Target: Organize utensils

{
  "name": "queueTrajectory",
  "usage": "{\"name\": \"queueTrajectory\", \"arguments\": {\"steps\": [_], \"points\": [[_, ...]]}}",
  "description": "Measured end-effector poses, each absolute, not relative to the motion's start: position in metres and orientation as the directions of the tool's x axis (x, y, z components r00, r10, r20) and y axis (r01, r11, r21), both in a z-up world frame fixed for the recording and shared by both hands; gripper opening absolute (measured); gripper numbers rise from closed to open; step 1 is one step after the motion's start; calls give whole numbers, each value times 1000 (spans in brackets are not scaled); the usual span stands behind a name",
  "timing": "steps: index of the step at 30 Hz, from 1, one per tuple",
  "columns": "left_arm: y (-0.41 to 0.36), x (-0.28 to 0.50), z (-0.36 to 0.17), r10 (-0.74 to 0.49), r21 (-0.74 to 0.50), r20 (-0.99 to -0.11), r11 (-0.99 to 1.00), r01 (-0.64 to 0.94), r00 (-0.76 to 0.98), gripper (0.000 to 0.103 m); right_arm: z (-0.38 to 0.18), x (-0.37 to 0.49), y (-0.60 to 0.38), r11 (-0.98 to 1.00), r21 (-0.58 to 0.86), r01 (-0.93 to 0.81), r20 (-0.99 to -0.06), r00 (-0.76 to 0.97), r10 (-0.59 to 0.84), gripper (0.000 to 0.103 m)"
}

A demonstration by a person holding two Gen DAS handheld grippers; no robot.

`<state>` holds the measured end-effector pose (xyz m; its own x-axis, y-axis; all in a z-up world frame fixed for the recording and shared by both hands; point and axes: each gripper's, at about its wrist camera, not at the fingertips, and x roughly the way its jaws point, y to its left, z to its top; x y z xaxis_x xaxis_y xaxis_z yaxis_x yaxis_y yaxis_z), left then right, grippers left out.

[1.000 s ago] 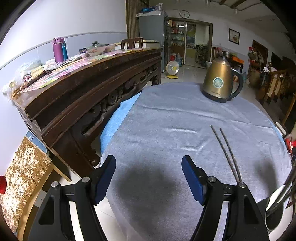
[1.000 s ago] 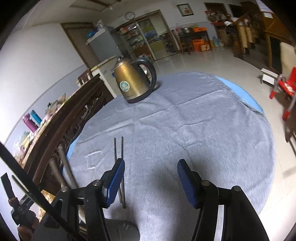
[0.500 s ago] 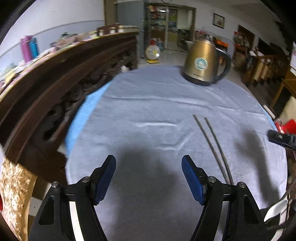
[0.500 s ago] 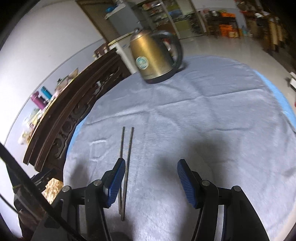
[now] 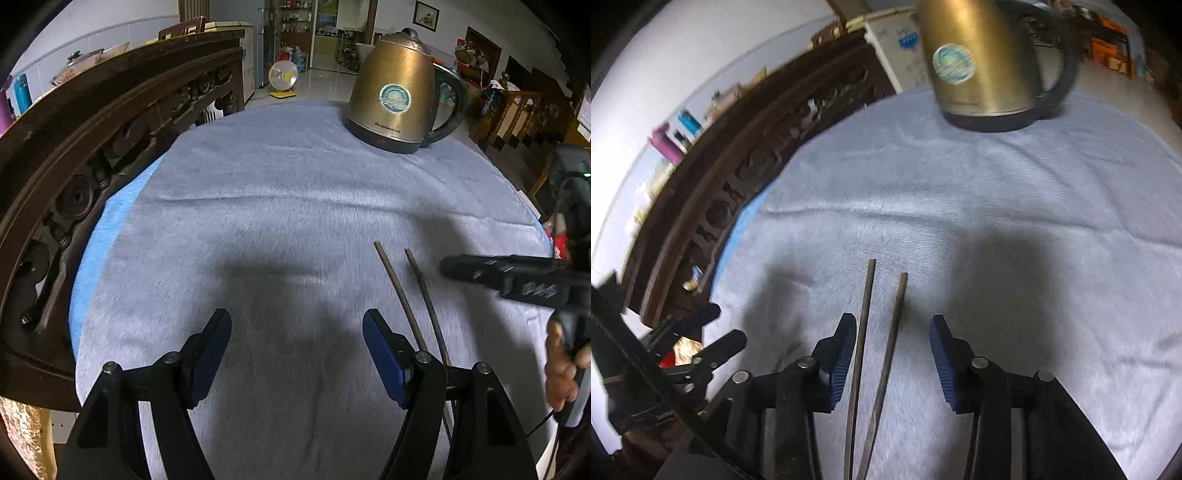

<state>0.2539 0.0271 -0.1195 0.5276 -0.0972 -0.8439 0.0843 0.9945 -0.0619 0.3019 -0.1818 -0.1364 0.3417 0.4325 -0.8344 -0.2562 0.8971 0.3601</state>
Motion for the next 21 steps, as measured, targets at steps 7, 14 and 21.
{"name": "queueTrajectory", "arguments": {"steps": [7, 14, 21], "points": [[23, 269, -130, -102, -57, -862, 993, 105, 496, 74, -170, 328, -144, 936, 234, -262, -917, 261, 302, 20], [-3, 292, -135, -188, -128, -874, 979, 161, 449, 74, -172, 323, -157, 958, 143, -247, -921, 322, 220, 7], [-52, 331, -155, -229, -171, -908, 967, 190, 350, 72, -174, 317, -226, 978, 157, -137, -922, 334, 195, 6]]}}
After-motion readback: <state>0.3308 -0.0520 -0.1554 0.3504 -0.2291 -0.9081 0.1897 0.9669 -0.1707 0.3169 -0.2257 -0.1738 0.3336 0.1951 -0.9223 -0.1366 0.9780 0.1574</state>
